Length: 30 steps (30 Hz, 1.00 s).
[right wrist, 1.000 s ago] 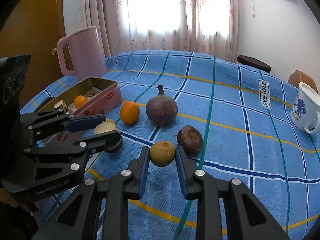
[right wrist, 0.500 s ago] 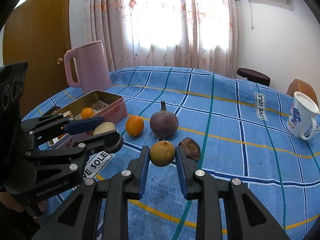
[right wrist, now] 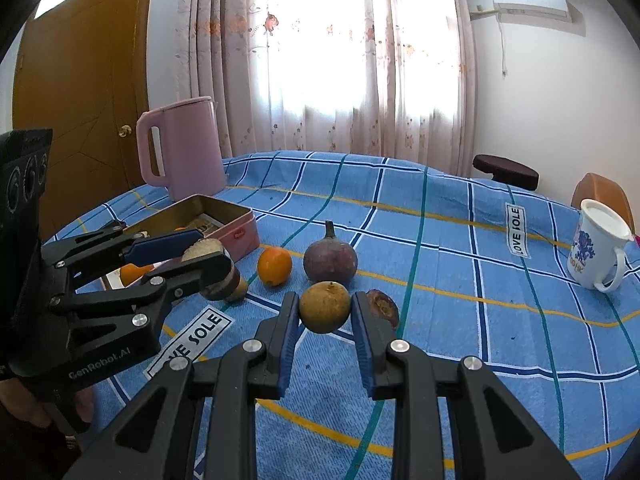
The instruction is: Organize fruits
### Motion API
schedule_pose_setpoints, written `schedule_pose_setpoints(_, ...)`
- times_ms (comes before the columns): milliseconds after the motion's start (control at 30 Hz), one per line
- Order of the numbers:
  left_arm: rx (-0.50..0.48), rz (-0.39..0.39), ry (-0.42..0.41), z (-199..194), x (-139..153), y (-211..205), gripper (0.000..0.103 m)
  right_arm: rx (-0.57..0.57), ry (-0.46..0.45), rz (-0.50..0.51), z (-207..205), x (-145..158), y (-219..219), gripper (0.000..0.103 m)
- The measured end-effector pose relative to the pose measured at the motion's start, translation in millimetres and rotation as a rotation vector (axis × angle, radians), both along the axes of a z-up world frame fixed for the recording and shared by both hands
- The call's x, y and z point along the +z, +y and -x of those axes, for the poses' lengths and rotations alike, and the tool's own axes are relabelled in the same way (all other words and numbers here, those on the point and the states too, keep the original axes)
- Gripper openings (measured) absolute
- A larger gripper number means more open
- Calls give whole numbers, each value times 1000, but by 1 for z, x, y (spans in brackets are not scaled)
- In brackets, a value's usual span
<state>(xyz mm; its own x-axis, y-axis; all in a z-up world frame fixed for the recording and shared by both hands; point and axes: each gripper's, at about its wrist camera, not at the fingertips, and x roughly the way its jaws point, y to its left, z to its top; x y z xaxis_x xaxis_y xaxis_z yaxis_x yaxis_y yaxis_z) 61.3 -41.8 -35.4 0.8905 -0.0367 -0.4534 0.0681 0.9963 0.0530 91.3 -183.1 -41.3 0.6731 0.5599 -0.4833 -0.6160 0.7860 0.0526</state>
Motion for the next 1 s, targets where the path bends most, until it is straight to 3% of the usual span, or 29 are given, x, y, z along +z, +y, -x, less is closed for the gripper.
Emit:
schedule_pose_setpoints(600, 23, 30, -68, 12, 6, 10, 35, -19, -140, -12, 23, 10, -3, 28)
schedule_pose_setpoints(1000, 34, 66, -76, 18, 11, 26, 35, 6, -120, -30, 19, 17, 10, 28)
